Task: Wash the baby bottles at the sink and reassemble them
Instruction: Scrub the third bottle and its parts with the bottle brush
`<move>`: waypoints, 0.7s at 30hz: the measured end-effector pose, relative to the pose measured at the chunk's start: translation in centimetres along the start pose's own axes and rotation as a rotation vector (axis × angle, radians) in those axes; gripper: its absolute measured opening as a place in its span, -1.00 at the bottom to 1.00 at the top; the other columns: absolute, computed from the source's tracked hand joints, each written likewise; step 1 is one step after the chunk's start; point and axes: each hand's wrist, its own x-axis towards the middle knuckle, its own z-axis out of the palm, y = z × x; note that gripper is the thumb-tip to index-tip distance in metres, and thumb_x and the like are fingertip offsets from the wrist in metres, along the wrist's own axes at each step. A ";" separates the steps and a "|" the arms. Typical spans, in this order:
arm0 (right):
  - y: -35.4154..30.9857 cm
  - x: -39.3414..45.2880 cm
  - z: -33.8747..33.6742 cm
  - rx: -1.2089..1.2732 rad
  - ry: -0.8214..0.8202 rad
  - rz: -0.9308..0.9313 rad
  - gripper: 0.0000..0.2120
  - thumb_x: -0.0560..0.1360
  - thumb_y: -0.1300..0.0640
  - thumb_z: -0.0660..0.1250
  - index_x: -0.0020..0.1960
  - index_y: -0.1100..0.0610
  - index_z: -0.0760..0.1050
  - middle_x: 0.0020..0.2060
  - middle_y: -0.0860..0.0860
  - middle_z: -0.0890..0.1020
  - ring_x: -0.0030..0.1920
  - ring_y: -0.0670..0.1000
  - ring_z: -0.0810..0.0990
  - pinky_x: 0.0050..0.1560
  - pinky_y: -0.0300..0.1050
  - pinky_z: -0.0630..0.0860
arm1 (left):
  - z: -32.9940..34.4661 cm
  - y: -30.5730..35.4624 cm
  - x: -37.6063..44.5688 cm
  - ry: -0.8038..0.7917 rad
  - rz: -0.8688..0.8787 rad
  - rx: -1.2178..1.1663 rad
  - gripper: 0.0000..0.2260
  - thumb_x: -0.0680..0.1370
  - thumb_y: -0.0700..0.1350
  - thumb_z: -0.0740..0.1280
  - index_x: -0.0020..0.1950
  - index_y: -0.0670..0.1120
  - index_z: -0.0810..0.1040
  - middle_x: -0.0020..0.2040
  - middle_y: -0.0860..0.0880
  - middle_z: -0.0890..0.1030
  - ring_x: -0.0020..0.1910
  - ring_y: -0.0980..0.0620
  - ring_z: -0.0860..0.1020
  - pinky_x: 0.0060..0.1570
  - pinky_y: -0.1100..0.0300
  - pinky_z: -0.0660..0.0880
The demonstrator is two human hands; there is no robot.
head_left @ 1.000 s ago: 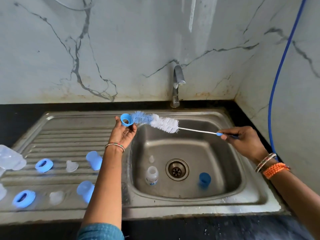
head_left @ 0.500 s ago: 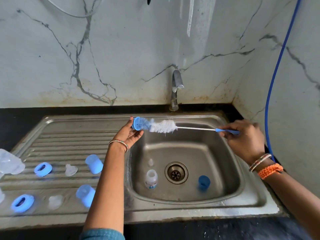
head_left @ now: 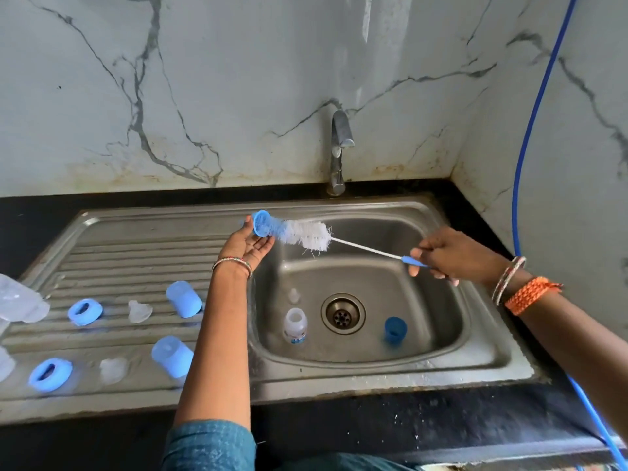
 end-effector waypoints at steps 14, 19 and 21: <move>-1.0 0.3 0.6 0.043 -0.059 0.073 -0.66 0.59 0.07 0.23 -0.30 0.10 0.61 -0.62 -0.10 0.43 -0.59 -0.12 0.34 -0.54 -0.29 0.29 | -0.4 0.1 0.8 0.037 -0.001 0.037 -0.82 0.63 -0.10 0.19 -0.04 -0.19 0.46 0.34 -0.26 0.44 0.33 -0.18 0.42 0.22 -0.01 0.40; -0.7 0.2 1.7 -0.181 0.349 -0.034 -0.85 0.49 0.02 0.38 -0.23 0.01 0.60 -0.39 -0.12 0.58 -0.30 -0.06 0.58 -0.25 -0.16 0.46 | -1.1 0.5 1.1 0.054 -0.001 0.003 -0.85 0.61 -0.12 0.23 -0.05 -0.20 0.48 0.27 -0.26 0.50 0.27 -0.18 0.47 0.16 -0.03 0.44; -1.2 0.0 2.1 -0.252 0.623 -0.158 -0.97 0.42 0.13 0.44 -0.16 0.01 0.61 -0.28 -0.08 0.60 -0.14 0.07 0.60 -0.07 -0.07 0.41 | -1.0 0.3 1.2 0.067 -0.007 0.022 -0.85 0.61 -0.12 0.25 -0.06 -0.19 0.48 0.20 -0.26 0.53 0.21 -0.17 0.50 0.14 -0.02 0.45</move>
